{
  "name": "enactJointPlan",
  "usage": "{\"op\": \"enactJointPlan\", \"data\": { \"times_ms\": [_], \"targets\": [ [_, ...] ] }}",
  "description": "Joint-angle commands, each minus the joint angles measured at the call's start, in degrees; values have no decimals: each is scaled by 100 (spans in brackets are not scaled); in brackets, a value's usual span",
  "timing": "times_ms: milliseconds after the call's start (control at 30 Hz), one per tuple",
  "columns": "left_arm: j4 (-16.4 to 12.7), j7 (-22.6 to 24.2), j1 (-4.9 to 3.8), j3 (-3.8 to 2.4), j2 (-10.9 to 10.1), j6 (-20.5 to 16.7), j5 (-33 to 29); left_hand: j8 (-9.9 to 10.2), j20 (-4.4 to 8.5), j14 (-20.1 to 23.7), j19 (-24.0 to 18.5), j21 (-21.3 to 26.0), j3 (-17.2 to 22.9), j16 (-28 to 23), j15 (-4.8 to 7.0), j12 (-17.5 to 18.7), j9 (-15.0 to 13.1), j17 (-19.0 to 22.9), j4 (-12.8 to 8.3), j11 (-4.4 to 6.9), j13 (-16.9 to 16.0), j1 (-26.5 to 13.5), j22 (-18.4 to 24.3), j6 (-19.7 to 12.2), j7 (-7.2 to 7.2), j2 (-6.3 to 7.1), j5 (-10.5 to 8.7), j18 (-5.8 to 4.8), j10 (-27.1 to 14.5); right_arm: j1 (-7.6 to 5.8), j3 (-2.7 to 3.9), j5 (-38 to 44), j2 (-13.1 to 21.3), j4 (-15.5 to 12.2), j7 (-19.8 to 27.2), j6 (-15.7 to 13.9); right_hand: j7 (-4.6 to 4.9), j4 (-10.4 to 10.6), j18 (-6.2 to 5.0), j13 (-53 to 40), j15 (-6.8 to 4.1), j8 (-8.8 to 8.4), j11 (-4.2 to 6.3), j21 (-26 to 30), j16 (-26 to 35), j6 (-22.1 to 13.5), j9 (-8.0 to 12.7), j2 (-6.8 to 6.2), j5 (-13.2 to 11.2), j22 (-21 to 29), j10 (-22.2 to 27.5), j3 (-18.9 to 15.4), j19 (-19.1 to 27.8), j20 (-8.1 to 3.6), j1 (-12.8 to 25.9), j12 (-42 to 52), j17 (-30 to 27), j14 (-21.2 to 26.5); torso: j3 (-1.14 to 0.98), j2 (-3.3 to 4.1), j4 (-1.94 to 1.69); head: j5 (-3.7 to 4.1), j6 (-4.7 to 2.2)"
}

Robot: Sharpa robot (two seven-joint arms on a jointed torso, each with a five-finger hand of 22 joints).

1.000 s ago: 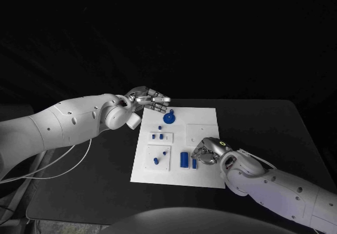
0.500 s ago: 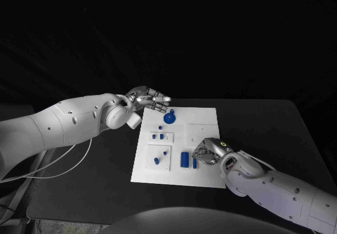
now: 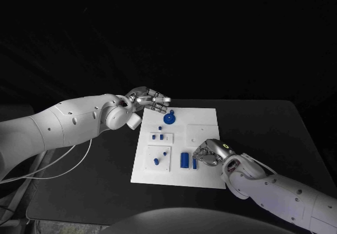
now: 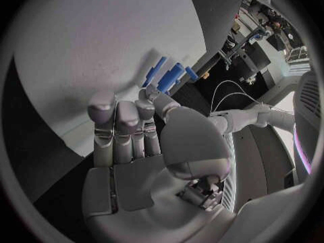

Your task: Assemble the parts on the task board

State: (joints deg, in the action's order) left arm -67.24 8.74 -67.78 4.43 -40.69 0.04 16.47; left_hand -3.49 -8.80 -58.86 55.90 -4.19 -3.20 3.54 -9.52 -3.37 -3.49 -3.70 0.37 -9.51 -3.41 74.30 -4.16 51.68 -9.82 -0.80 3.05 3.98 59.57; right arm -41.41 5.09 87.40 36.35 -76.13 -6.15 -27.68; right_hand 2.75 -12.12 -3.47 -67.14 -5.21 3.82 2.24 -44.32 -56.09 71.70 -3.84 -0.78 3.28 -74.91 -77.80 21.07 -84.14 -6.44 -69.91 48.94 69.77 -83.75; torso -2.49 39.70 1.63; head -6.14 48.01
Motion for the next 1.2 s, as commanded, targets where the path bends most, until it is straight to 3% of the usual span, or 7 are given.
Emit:
{"op": "enactJointPlan", "data": {
  "times_ms": [33,333,600,900,1133,1167,1200],
  "targets": [
    [-5,109,-1,-2,12,-4,15,7,-5,20,-41,5,-20,-2,0,-4,9,-2,-34,9,-4,11,2,-44,7,-55,-11,23,-31,-2,80,-930,79,-70,467,-410,42,127,-45,43,-10,-29,-9,135,88,-220,20,-164,176,-455,76,-115,-31,-8,227,-64,-64,-7,3,-7,4,-1,-26],
    [142,584,-2,-2,61,-456,-250,-14,23,-99,22,-15,9,2,50,-7,-7,-6,-89,59,-4,70,-6,307,57,-121,3,32,110,-183,680,-3094,328,-192,989,-85,209,802,-176,388,89,-18,-130,881,426,-804,9,-108,824,-259,300,-1955,2,106,220,-334,-331,88,36,-65,57,125,-339],
    [639,924,-2,-3,270,-666,-628,-13,-4,56,-6,10,-3,-6,189,-3,-11,4,-199,215,-2,175,6,619,248,-188,-6,28,206,-627,900,-4489,149,743,1600,651,297,761,-151,1951,239,-18,-254,3299,1794,-1010,12,302,1076,951,972,-2498,575,253,-21,-1489,-1660,808,110,-305,125,251,-775],
    [1197,1198,-6,-13,503,-1079,-1179,35,-190,262,-61,16,-58,-13,238,4,35,10,-188,257,11,96,9,-375,323,-125,-11,229,-490,-811,1179,-6180,-405,2235,2129,1338,484,587,-165,6252,1197,-41,-964,3957,5008,-1439,34,428,1267,4573,1428,-2550,3171,1332,-66,-4506,-5150,2127,81,-500,140,359,-1279],
    [1629,1317,-3,-24,732,-1100,-1319,31,-693,453,-379,25,21,-15,232,12,34,15,-267,269,21,-55,17,-329,328,-172,-8,818,-712,-834,1512,-6688,-605,2849,2402,1688,431,492,-515,6384,1311,-47,-1010,4012,5253,-1776,47,668,1383,6904,2018,-2505,3115,1790,32,-4555,-6631,2556,18,-575,121,328,-1554],
    [1538,1035,-2,-18,671,-956,-1044,349,880,5886,-5590,419,320,-354,952,337,349,370,-37,951,341,-2248,416,-5168,982,80,-305,-398,-5957,-823,1461,-6033,-576,2763,2000,1207,-275,1212,347,6714,521,-382,-224,4432,5609,-7170,384,78,-328,7491,3725,-2107,8414,644,2108,-4894,-6977,4274,55,-522,130,334,-1441],
    [1526,1038,1,-19,668,-966,-1046,349,880,5886,-5590,419,320,-354,952,337,349,370,-37,951,341,-2346,416,-5168,982,80,-305,-398,-5957,-826,1456,-6041,-572,2751,2005,1199,-275,1212,347,6714,521,-382,-224,4432,5609,-7170,384,78,-328,7491,7780,-2107,8414,644,2188,-4894,-6977,8375,58,-528,124,339,-1439]
  ]
}}
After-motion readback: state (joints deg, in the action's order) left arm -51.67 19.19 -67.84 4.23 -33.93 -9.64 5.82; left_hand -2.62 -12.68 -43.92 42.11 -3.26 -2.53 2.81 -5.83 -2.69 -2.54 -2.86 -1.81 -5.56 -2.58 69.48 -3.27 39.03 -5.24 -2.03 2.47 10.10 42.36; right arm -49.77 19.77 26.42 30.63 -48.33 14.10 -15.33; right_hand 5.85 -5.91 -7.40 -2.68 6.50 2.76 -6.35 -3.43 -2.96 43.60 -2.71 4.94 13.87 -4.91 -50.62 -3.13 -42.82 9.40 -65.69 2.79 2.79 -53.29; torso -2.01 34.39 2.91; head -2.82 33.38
